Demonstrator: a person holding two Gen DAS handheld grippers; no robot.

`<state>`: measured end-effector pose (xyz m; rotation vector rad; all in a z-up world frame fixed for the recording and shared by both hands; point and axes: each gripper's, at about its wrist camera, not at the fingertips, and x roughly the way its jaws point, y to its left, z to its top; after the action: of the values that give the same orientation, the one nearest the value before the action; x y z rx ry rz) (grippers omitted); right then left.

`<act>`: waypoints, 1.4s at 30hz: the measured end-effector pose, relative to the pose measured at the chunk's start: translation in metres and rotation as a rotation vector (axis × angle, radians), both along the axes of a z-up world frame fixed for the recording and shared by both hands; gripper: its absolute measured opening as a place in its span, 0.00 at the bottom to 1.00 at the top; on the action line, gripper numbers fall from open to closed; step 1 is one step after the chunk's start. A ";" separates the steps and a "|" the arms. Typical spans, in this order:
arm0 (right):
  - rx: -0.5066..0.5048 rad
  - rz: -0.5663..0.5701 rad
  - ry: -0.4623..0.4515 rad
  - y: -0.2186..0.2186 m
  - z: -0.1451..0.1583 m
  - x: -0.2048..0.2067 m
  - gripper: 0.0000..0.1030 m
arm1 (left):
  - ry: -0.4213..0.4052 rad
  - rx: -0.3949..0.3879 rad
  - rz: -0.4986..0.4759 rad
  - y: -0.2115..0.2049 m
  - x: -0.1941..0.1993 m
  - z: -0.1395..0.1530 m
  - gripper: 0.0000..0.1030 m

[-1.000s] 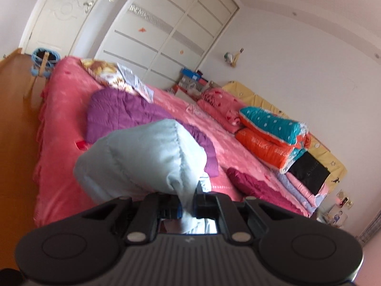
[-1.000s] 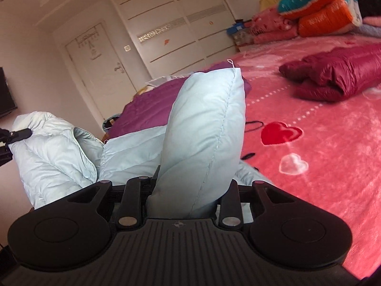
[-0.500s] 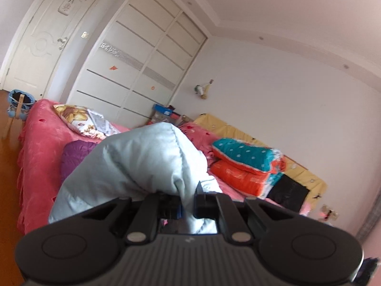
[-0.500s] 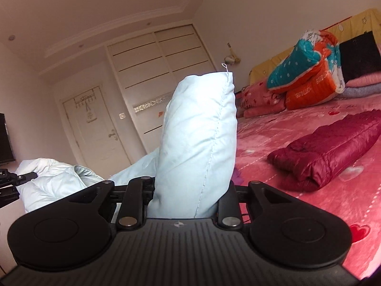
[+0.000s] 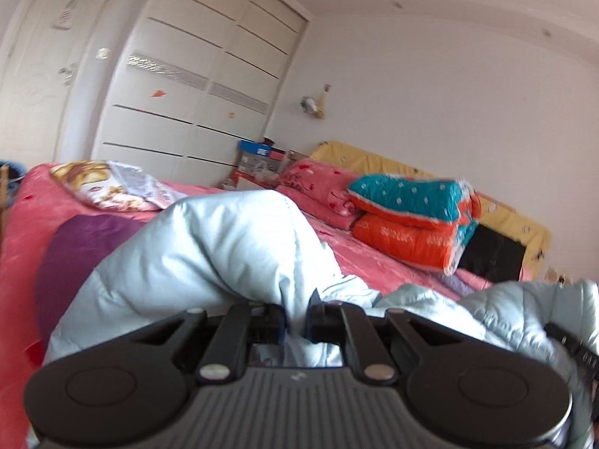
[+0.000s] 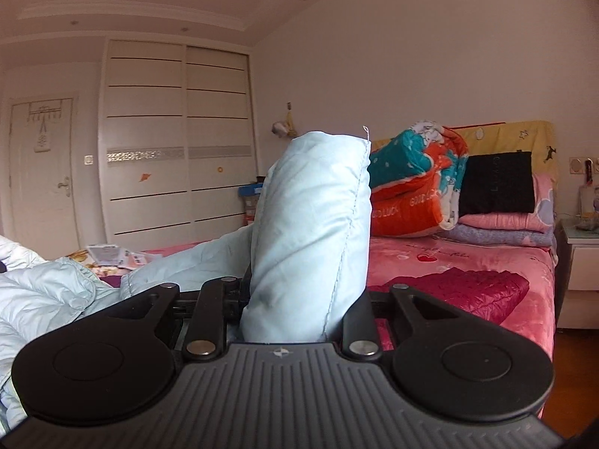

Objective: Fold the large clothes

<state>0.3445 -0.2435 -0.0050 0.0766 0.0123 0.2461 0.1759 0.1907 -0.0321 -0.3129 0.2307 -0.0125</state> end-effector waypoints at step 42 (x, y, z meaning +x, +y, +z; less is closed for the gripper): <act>0.059 -0.210 0.255 -0.051 -0.078 -0.050 1.00 | 0.298 0.052 -0.348 -0.025 -0.002 -0.142 0.80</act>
<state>0.2940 -0.2943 -0.0828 0.1663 0.2495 0.0256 0.1741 0.1658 -0.1742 -0.2183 0.5778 -0.3042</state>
